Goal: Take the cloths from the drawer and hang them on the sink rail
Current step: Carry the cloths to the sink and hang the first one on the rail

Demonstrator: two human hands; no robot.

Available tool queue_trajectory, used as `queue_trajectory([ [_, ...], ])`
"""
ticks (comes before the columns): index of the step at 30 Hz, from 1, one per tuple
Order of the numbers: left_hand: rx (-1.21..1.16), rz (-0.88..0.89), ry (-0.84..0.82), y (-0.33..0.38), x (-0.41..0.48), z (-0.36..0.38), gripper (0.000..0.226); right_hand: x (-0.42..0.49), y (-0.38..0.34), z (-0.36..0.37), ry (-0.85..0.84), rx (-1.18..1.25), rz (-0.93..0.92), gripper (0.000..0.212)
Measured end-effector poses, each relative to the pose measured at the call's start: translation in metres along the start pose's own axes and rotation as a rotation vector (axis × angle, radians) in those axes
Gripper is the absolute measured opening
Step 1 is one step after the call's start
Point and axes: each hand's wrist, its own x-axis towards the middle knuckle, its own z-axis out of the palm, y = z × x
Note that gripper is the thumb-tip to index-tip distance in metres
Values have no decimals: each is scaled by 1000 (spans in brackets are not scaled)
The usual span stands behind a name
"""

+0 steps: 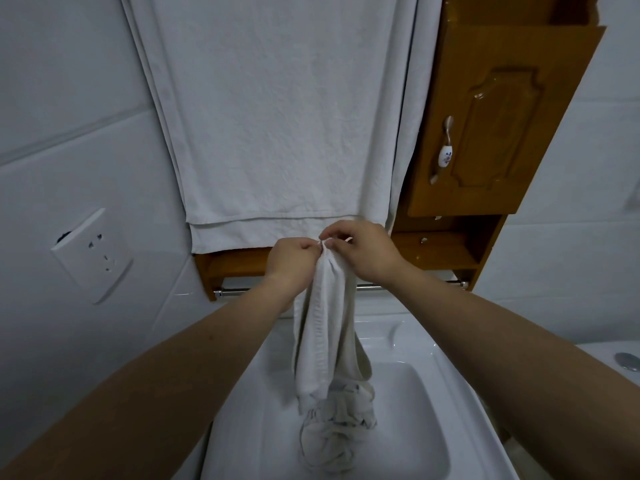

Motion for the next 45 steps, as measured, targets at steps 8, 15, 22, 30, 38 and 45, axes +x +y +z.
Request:
queue_trajectory([
  [8, -42, 13, 35, 6, 5, 8, 29, 6, 1, 1, 44, 177, 153, 8],
  [15, 120, 103, -21, 5, 5, 8, 31, 13, 12, -5, -29, 434, 339, 19],
  [22, 40, 17, -186, 2, 3, 13, 43, 14, 7, -17, -120, 151, 200, 12],
  [30, 67, 68, -231, -5, 5, 9, 30, 8, 7, -22, -70, 113, 93, 14],
  [38, 58, 75, -214, -7, 4, 16, 34, 13, -5, -24, 32, -10, -10, 14],
  [45, 40, 50, -218, -23, 4, 7, 6, 12, -3, -33, 102, 48, -16, 13],
])
